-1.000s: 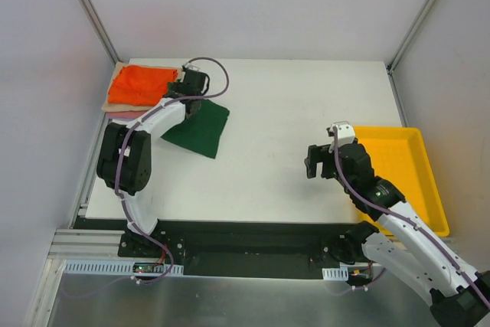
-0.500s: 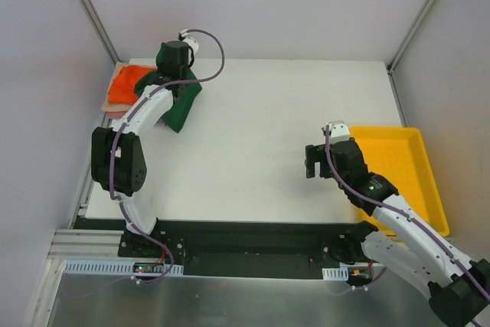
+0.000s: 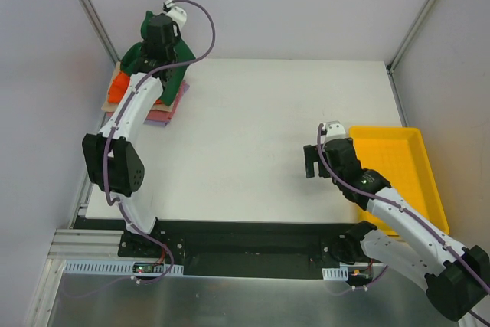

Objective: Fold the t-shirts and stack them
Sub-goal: Put the neatly folded tshirt into the corner of the board with the left arm

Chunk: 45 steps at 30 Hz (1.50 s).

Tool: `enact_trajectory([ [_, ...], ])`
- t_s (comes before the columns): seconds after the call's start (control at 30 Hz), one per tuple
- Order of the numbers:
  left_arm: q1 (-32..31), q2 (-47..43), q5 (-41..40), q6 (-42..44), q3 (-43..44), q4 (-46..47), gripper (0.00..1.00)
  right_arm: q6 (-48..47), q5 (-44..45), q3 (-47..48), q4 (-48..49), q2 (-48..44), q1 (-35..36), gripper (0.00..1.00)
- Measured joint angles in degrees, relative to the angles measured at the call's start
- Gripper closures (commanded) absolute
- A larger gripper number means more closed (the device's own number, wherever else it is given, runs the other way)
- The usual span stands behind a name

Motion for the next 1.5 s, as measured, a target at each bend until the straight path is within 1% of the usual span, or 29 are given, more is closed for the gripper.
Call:
enact_trajectory([
  [0.2, 4.28, 3.63, 1.16, -1.53, 4.74, -0.59, 1.0, -0.04, 1.6, 0.07, 0.0, 0.0, 0.0, 0.04],
  [0.33, 8.79, 9.55, 3.67, -2.56, 5.75, -0.57, 1.0, -0.28, 3.82, 0.48, -0.22, 0.5, 0.0, 0.04],
  [0.5, 12.92, 18.53, 6.99, -2.78, 7.43, -1.66, 1.0, -0.68, 6.95, 1.86, -0.61, 3.28, 0.0, 0.04],
  [0.53, 13.64, 20.35, 7.43, -2.8, 8.28, -1.84, 0.98, -0.83, 7.43, 2.21, -0.61, 4.2, 0.0, 0.04],
  [0.63, 15.41, 24.92, 7.82, -3.08, 11.78, -2.08, 0.83, -0.96, 8.72, 3.17, -0.98, 7.13, 0.0, 0.04],
  [0.67, 15.82, 25.77, 7.98, -3.19, 12.7, -2.05, 0.74, -0.94, 9.25, 3.54, -1.29, 8.13, 0.0, 0.04],
  [0.7, 16.13, 26.14, 8.13, -3.28, 13.31, -2.05, 0.58, -0.87, 9.73, 3.91, -1.55, 9.07, 0.0, 0.04],
  [0.77, 16.76, 26.53, 8.68, -3.82, 14.45, -2.08, 0.2, -0.7, 10.69, 4.63, -2.1, 10.64, 0.0, 0.04],
  [0.8, 16.87, 26.53, 8.85, -4.15, 15.04, -1.95, 0.06, -0.5, 11.04, 4.92, -2.21, 11.13, 0.0, 0.04],
  [0.83, 16.94, 26.53, 8.92, -4.5, 15.65, -1.86, 0.01, -0.13, 11.72, 5.35, -2.45, 11.65, 0.0, 0.04],
  [1.0, 16.76, 25.9, 8.83, -8.11, 16.9, -1.51, 0.01, 3.15, 14.62, 7.17, -2.8, 11.96, -0.02, 0.04],
  [1.17, 16.76, 21.84, 10.27, -14.93, 16.09, -4.61, 0.01, 6.4, 15.72, 7.19, -2.82, 8.2, -0.24, 0.04],
  [1.27, 16.76, 14.86, 14.29, -21.05, 12.37, -6.43, 0.01, 7.96, 15.67, 6.73, -2.43, 4.52, -0.52, 0.04],
  [1.4, 16.76, 1.92, 24.22, -31.87, 4.07, -7.5, 0.01, 10.36, 14.27, 5.27, -1.95, 1.51, -1.42, 0.04],
  [1.43, 16.65, -2.14, 27.54, -35.39, 1.01, -7.08, 0.01, 10.88, 13.42, 5.01, -1.9, 1.46, -1.86, 0.04],
  [1.5, 15.47, -10.84, 31.36, -41.86, -6.49, -6.64, 0.01, 11.96, 11.37, 4.66, -1.99, 1.81, -2.78, 0.04],
])
